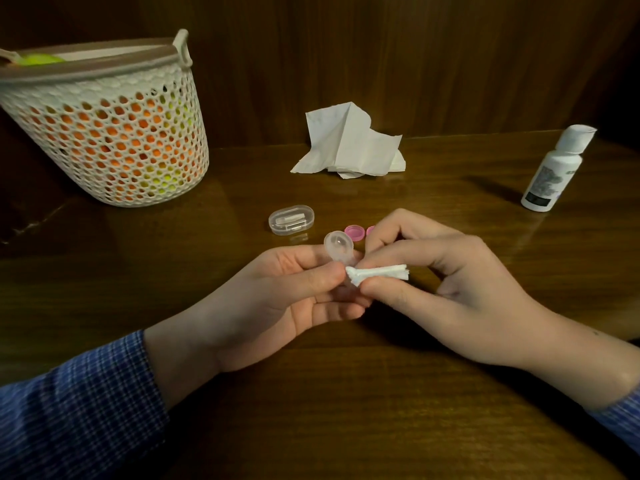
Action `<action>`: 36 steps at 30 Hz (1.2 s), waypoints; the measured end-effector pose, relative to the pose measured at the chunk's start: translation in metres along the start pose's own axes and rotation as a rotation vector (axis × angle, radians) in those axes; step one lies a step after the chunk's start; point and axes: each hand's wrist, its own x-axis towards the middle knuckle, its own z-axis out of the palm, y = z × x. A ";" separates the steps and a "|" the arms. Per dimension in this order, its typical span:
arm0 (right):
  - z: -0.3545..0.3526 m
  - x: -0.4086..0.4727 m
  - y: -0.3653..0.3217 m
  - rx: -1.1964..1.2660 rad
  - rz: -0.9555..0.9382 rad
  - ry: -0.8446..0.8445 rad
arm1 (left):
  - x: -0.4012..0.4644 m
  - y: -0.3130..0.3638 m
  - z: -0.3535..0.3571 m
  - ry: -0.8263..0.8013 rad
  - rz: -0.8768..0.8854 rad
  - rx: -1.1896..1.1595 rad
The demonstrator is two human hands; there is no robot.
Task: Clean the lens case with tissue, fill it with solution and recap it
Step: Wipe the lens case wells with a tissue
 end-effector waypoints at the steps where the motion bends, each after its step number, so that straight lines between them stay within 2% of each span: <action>1: -0.002 0.001 0.000 0.068 0.024 0.008 | 0.000 0.001 -0.001 0.001 -0.007 -0.014; 5: -0.013 0.006 0.000 0.372 0.136 0.144 | 0.003 0.003 -0.005 0.004 -0.075 -0.076; 10: -0.009 0.003 -0.001 0.039 -0.046 0.142 | 0.002 0.003 -0.010 -0.093 -0.188 -0.177; 16: -0.004 0.001 0.000 -0.156 -0.260 0.005 | 0.002 0.003 -0.008 -0.135 -0.243 -0.132; 21: -0.007 0.003 0.005 -0.288 -0.280 -0.054 | 0.000 0.005 -0.006 -0.161 -0.254 -0.076; 29: -0.009 0.002 0.003 -0.439 -0.352 -0.022 | -0.001 0.007 -0.002 -0.101 -0.264 -0.056; 36: -0.008 0.002 -0.004 -0.483 -0.278 -0.082 | 0.000 0.005 0.000 -0.018 -0.230 -0.077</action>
